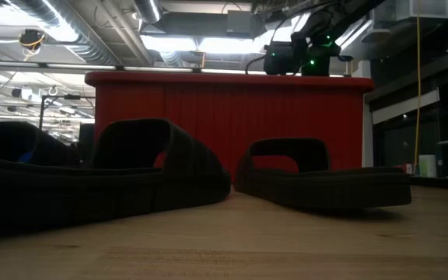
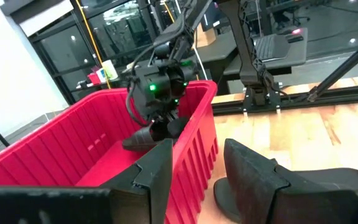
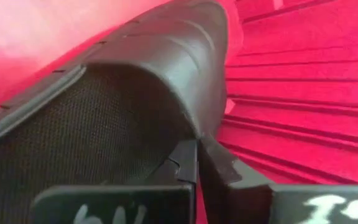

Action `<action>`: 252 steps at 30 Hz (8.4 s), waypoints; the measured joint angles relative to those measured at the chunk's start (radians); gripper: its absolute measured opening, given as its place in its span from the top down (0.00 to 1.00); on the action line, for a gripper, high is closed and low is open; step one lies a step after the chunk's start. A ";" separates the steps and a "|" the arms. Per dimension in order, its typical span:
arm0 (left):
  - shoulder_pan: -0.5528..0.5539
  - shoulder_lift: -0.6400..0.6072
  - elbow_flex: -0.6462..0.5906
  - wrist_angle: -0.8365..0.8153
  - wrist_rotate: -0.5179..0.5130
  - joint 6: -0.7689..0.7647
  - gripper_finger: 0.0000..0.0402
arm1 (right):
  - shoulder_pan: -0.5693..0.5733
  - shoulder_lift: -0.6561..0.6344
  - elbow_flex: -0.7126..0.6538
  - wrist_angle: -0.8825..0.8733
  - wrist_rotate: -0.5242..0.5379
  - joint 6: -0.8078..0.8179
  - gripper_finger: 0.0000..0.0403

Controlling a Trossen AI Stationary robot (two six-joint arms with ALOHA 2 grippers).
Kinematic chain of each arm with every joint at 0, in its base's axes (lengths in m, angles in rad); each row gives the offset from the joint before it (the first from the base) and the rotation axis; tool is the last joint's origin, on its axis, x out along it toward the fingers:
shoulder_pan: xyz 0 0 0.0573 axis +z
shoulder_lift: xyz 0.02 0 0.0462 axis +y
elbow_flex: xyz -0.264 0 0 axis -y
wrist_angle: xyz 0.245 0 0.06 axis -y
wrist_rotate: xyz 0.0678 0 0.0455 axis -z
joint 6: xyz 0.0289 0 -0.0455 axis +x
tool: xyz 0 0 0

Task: Pick and place slides into bin
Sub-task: Put the black slide into the bin, then put the right black slide into the red bin

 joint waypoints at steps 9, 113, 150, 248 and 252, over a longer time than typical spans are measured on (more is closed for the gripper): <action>0.000 0.000 0.000 0.000 0.001 0.006 0.65 | 0.002 0.000 -0.014 0.016 -0.021 -0.020 0.99; -0.002 0.000 0.000 0.004 0.002 0.054 0.65 | 0.390 0.000 0.835 -0.577 -0.172 0.080 1.00; -0.217 -0.013 -0.010 0.019 0.049 -0.014 0.65 | 1.110 -0.325 -0.350 0.859 -0.027 0.214 1.00; -0.216 -0.013 -0.126 0.077 0.038 -0.126 0.68 | 0.866 0.234 0.119 0.029 -0.113 0.318 0.65; -0.216 -0.013 -0.126 0.077 0.038 -0.126 0.68 | 0.865 0.234 0.119 0.028 -0.113 0.318 0.69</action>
